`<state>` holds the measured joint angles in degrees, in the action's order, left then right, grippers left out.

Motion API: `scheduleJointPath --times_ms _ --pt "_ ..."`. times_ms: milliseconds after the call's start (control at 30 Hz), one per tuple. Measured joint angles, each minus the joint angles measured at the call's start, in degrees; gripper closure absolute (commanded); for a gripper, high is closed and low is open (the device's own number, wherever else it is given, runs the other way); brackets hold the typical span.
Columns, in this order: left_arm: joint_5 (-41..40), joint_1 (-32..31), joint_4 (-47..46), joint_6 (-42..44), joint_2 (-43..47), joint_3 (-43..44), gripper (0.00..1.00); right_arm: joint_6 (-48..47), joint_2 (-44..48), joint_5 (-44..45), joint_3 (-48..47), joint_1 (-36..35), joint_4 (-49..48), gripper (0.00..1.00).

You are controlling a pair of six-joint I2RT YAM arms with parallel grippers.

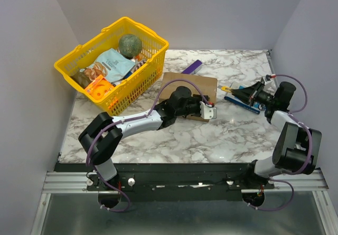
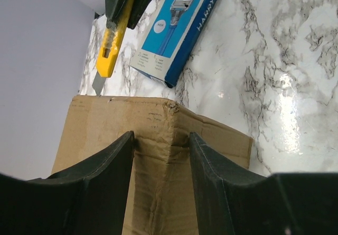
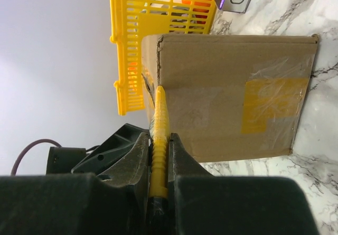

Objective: Unpack the express box

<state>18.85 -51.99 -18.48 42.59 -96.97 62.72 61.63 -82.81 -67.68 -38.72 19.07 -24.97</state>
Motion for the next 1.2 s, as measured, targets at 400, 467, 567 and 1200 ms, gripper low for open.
scheduleJointPath --times_ms 400,467,567,1200 --pt "-1.75 0.15 -0.96 -0.20 0.22 -0.66 0.47 -2.16 -4.09 -2.64 -4.17 -2.86 0.90 1.00" --pt "-2.34 0.15 -1.07 -0.28 0.22 -0.66 0.47 -4.68 -3.17 -2.75 -4.20 -3.34 4.17 0.99" --pt "-3.13 0.09 -1.18 -0.63 0.22 -0.66 0.48 -8.31 -2.29 -3.54 -4.31 -3.58 8.90 1.00" --pt "-7.30 -0.02 -1.75 -0.81 0.20 -0.66 0.48 -21.31 -1.01 -8.92 -7.50 -4.04 27.93 1.00"
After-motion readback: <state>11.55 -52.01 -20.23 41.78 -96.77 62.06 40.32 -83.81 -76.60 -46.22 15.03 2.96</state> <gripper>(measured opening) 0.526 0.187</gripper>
